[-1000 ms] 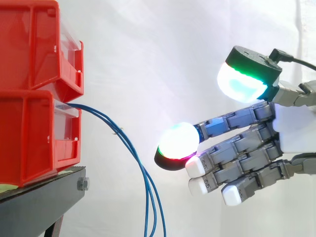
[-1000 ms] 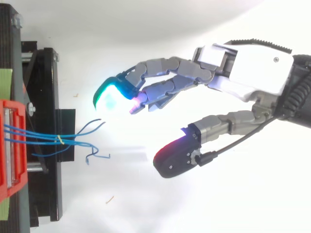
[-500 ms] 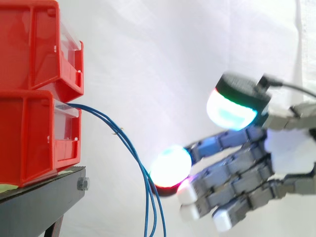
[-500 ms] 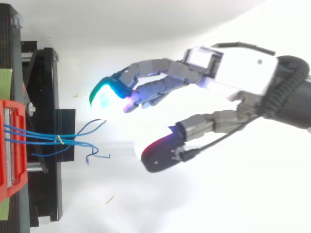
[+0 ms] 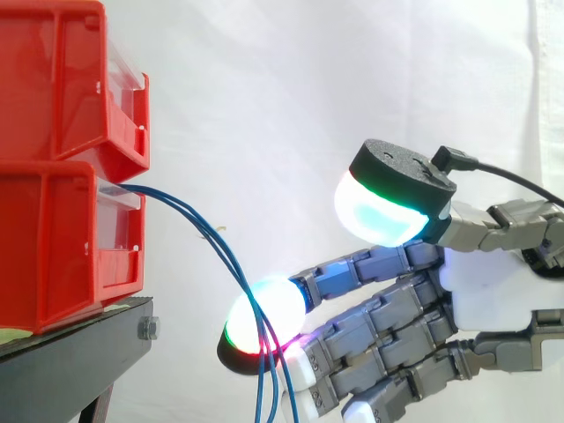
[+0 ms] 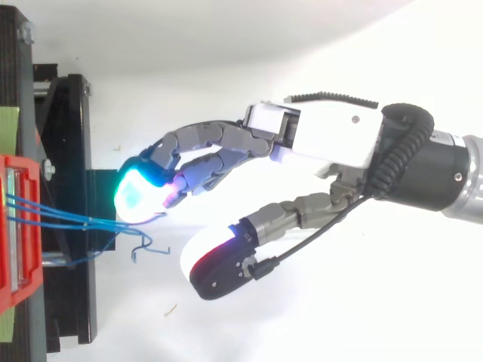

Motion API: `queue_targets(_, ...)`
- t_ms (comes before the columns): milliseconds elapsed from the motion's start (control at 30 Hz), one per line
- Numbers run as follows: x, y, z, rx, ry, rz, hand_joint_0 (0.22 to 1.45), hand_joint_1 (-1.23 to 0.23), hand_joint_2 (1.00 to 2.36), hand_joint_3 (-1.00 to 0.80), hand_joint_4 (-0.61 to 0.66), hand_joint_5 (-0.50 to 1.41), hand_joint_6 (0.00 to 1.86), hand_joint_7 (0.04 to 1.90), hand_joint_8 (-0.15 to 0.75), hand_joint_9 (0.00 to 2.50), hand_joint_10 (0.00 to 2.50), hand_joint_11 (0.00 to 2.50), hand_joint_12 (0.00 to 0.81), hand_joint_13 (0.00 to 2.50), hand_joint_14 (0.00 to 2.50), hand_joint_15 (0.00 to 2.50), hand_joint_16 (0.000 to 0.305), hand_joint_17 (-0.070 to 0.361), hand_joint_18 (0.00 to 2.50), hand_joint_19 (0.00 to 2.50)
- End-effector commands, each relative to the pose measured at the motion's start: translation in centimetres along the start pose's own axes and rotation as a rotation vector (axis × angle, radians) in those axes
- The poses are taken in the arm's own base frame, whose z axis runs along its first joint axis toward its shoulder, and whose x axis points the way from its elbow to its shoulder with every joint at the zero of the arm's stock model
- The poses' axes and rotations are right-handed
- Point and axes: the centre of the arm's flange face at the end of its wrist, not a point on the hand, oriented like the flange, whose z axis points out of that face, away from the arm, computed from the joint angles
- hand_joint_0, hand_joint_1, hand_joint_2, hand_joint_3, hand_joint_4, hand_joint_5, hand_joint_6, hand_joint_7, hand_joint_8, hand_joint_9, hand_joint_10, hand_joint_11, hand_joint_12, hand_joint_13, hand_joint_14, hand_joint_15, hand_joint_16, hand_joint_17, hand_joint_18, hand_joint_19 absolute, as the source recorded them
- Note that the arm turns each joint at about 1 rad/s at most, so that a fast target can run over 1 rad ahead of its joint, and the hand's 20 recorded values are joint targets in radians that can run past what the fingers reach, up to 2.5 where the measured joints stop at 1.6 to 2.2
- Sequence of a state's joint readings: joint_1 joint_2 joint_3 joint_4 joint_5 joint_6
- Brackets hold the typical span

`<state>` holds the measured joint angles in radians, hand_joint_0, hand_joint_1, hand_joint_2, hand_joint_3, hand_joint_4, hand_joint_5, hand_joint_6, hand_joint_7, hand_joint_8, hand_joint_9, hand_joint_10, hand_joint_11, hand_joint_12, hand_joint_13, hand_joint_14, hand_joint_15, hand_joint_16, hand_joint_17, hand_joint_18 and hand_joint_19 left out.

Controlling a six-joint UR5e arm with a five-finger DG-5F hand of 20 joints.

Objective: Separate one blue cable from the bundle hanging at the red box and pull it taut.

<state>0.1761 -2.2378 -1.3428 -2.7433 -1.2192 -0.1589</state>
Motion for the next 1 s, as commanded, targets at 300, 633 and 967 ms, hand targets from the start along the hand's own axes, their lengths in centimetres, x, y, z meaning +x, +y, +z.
queue_targets(300,0.1,-1.9,1.5,-0.029,0.037,0.06,0.55,-0.69,1.0,-0.5,0.24,-0.18,0.5,0.85,0.272,0.69,0.01,0.3,0.255,0.6,0.01,0.22,0.028,0.063,0.59,0.36)
queue_targets(633,-0.7,0.3,2.7,-0.062,0.068,0.084,0.58,-0.69,1.0,-0.49,0.25,-0.16,0.5,0.87,0.275,0.72,0.01,0.31,0.253,0.64,0.01,0.23,0.027,0.06,0.6,0.38)
queue_targets(967,-0.5,0.7,2.8,-0.068,0.076,0.088,0.62,-0.71,1.01,-0.39,0.25,-0.14,0.5,1.03,0.277,0.76,0.01,0.34,0.256,0.69,0.01,0.26,0.025,0.057,0.62,0.38)
